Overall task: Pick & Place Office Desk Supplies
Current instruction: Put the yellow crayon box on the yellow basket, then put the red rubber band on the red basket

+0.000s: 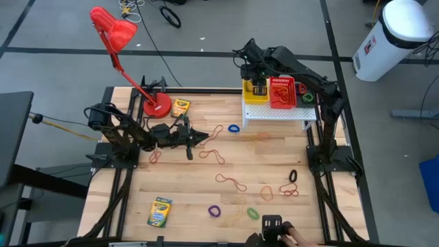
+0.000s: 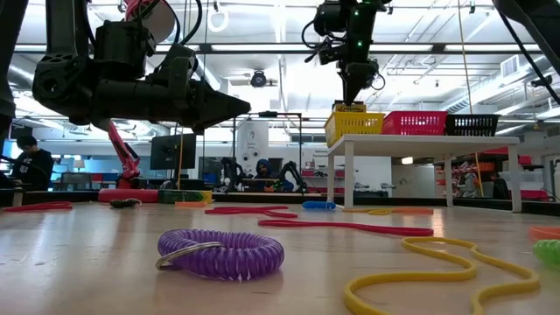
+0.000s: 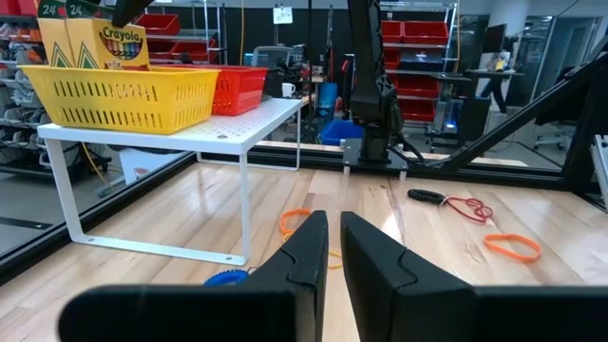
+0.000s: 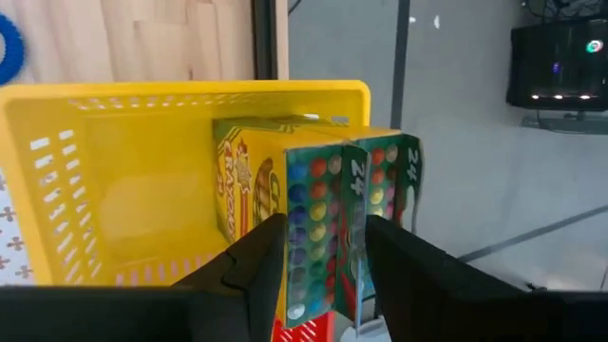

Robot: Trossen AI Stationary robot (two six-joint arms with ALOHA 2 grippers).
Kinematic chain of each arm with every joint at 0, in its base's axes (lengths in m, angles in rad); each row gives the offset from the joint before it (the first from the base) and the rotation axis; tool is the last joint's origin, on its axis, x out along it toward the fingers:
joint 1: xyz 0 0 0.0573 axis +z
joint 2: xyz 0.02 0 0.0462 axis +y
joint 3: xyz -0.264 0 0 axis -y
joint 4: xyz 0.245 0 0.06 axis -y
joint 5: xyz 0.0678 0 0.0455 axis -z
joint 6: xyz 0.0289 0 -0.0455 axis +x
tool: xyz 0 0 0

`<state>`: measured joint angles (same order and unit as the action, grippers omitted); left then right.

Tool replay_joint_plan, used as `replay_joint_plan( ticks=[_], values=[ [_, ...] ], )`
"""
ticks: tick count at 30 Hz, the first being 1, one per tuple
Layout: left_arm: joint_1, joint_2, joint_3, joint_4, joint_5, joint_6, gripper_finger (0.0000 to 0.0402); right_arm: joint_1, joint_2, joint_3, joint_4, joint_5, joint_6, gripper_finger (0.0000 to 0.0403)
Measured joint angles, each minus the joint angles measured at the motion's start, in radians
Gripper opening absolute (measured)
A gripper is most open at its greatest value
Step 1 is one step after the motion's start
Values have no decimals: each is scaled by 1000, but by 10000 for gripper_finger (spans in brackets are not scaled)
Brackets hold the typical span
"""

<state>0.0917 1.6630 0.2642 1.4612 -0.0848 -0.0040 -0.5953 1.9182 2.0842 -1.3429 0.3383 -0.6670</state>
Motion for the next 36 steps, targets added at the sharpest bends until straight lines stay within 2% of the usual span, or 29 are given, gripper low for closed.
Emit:
replay_joint_plan(
  ticks=[7,15,17,21,25,30,36],
  values=[
    [0,0,0,-3,0,13,38,31,-14,0,17,53,-3,158],
    [0,0,0,-4,0,17,38,88,-95,0,63,57,22,155],
    [0,0,0,-5,0,17,38,99,-117,0,60,25,71,146],
    [0,0,0,-10,0,19,38,113,-154,-26,81,-144,155,94],
    [0,0,0,-41,0,19,38,156,-226,-189,202,-218,154,15],
    [0,0,0,-76,0,19,38,231,-368,-505,494,-281,179,15],
    [0,0,0,-77,0,14,38,338,-550,-883,865,-306,309,8]
  ],
)
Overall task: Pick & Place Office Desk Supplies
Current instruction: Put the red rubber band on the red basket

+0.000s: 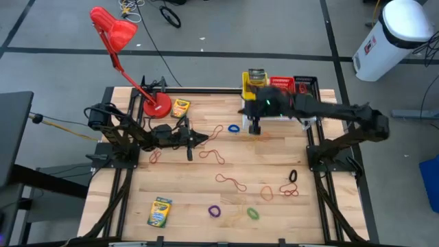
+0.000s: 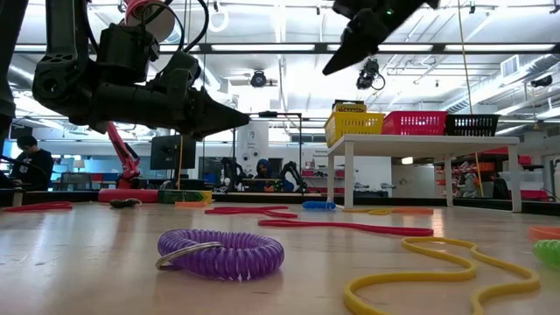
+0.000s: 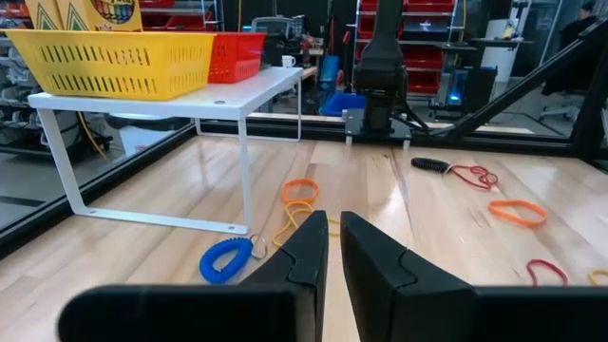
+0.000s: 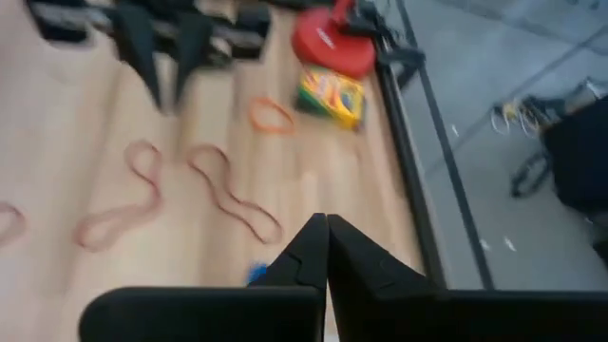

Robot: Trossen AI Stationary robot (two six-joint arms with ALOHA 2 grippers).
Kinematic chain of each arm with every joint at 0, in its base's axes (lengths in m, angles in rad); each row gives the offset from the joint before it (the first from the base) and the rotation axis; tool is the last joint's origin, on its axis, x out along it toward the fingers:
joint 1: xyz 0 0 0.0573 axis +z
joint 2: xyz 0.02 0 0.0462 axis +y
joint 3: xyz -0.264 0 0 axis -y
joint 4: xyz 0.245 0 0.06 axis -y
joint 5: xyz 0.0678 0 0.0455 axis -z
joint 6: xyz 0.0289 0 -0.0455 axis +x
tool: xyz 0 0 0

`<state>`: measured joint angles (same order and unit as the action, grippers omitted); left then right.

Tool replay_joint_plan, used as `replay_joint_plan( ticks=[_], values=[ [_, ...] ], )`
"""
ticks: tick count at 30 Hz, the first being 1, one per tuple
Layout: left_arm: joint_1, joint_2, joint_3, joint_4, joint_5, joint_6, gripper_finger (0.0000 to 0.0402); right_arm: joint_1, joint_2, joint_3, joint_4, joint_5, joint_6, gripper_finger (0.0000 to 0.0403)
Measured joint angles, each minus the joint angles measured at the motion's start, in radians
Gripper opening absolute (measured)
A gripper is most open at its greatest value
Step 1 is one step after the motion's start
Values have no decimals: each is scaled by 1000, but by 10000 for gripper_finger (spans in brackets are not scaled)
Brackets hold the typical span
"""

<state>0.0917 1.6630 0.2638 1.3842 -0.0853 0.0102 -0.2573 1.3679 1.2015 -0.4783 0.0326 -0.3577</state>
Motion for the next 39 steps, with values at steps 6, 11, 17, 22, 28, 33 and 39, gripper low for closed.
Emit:
replay_joint_plan(
  ticks=[6,11,17,22,28,33,39],
  values=[
    [0,0,0,-1,0,-28,38,135,-131,-318,317,18,151,4],
    [0,0,0,-6,0,-45,38,222,-167,-483,428,101,281,9],
    [0,0,0,-6,0,-45,38,311,-157,-544,449,206,370,14],
    [0,0,0,-6,0,-45,38,386,-152,-542,453,290,373,15],
    [0,0,1,-2,0,-45,38,431,-20,-453,406,338,369,15],
    [0,0,2,-1,0,-45,38,420,149,-289,348,318,416,16],
    [0,0,2,-3,0,-45,38,420,298,-124,245,299,507,16]
  ],
)
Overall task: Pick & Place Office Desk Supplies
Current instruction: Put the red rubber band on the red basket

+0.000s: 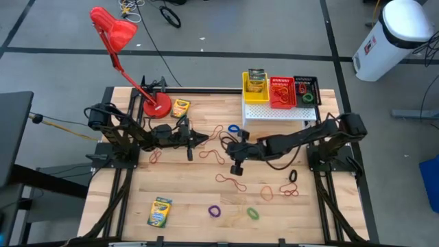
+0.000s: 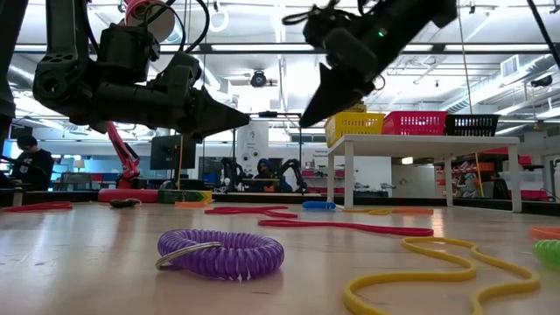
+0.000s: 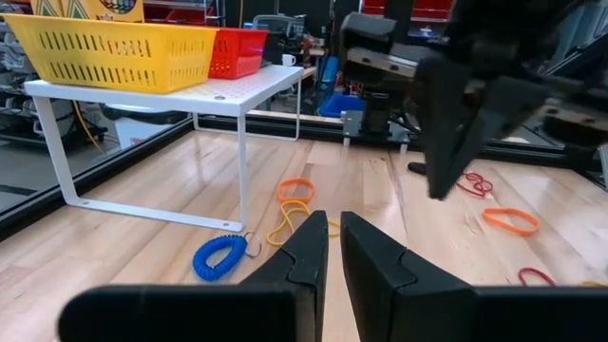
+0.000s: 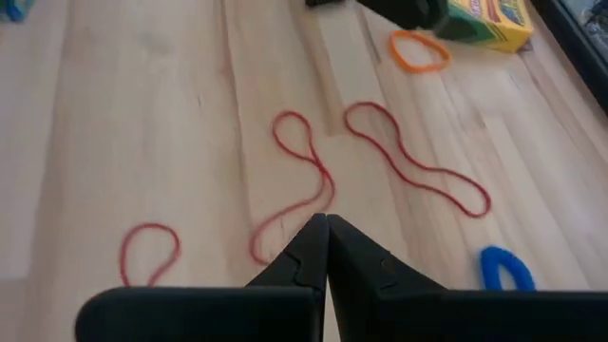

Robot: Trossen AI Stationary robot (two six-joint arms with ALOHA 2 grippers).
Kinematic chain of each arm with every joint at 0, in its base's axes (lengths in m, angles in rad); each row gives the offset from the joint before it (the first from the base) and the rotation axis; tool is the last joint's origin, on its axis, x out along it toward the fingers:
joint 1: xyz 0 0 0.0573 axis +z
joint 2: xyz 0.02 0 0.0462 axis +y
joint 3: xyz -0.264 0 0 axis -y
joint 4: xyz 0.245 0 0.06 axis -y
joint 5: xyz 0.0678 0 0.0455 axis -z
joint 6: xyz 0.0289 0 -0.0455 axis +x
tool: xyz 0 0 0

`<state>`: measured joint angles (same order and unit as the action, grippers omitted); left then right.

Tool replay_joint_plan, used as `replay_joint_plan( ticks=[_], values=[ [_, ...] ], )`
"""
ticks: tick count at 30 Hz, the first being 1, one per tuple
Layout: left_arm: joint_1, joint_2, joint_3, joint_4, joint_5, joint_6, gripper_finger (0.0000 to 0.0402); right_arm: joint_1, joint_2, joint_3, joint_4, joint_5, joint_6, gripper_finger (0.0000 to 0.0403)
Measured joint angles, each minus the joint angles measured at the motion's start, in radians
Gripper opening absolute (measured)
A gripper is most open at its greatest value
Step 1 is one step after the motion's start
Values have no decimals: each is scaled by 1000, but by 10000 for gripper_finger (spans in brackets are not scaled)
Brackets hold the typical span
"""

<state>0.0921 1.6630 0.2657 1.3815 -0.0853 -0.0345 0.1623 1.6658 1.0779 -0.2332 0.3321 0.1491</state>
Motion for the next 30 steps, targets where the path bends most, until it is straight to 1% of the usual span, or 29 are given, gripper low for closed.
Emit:
replay_joint_plan(
  ticks=[3,7,9,11,14,18,21,26,28,30],
  values=[
    [0,0,0,-1,0,0,38,12,18,30,-10,1,14,16],
    [0,0,0,0,0,0,38,31,15,36,-6,13,54,17],
    [0,0,0,-1,0,0,38,40,14,36,-6,27,80,23],
    [0,0,0,-1,0,0,38,43,26,37,1,16,114,39],
    [0,0,0,-2,0,0,38,42,46,37,-2,-14,198,77],
    [0,0,0,-2,0,0,38,46,45,50,-16,-14,300,128],
    [0,0,0,-2,0,0,38,58,53,73,-24,1,354,149],
    [0,0,0,0,0,0,38,86,72,95,-56,11,415,156],
    [0,0,0,-3,-1,0,38,94,94,96,-41,35,468,156],
    [0,0,0,3,0,0,38,95,128,96,-38,34,528,156]
  ],
)
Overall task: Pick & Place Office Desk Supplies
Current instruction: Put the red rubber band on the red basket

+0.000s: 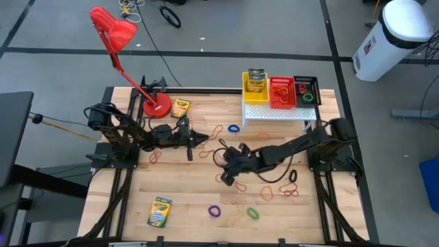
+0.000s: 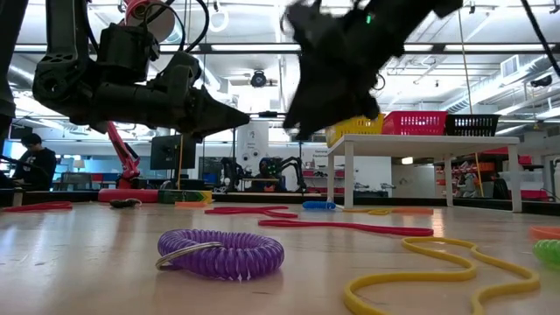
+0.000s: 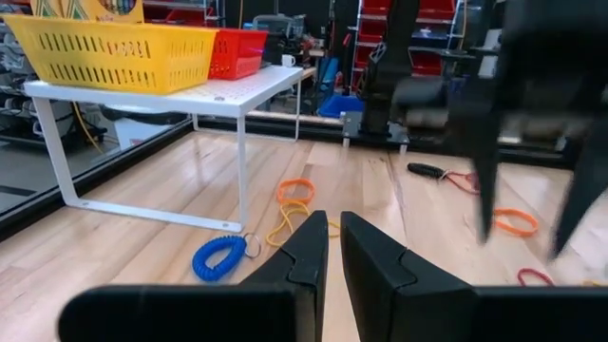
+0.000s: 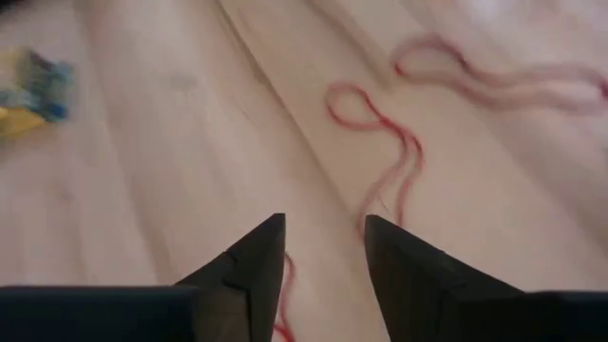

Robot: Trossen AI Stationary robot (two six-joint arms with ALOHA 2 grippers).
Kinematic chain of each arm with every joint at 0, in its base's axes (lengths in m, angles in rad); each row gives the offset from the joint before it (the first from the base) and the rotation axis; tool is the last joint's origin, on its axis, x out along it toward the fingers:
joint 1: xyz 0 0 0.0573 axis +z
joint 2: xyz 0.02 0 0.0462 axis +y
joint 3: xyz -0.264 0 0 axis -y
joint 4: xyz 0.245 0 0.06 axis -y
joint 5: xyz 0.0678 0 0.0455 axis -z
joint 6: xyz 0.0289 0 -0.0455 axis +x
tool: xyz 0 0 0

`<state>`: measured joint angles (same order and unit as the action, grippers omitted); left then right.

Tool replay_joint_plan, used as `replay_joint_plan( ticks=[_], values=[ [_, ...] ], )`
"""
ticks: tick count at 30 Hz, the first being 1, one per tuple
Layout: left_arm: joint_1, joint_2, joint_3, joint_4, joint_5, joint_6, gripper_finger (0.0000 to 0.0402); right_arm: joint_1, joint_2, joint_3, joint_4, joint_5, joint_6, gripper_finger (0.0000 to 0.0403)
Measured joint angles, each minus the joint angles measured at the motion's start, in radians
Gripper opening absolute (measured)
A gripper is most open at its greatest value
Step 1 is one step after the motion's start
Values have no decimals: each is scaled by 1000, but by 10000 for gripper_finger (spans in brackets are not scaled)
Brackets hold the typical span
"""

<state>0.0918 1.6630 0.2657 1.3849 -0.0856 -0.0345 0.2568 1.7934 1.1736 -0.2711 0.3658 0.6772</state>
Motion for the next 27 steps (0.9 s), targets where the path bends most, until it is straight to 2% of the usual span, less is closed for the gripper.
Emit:
replay_joint_plan(
  ticks=[6,11,14,19,27],
  values=[
    [0,0,2,-17,0,0,38,-1,172,107,-1,-4,49,184],
    [0,0,3,-26,-1,0,38,1,236,263,-240,-15,51,231],
    [0,0,3,-29,-4,0,38,20,246,315,-350,-46,51,246],
    [0,0,3,-28,-11,0,38,71,251,272,-377,-130,81,234],
    [0,0,3,-28,-11,0,38,100,252,195,-428,-161,177,203]
  ],
)
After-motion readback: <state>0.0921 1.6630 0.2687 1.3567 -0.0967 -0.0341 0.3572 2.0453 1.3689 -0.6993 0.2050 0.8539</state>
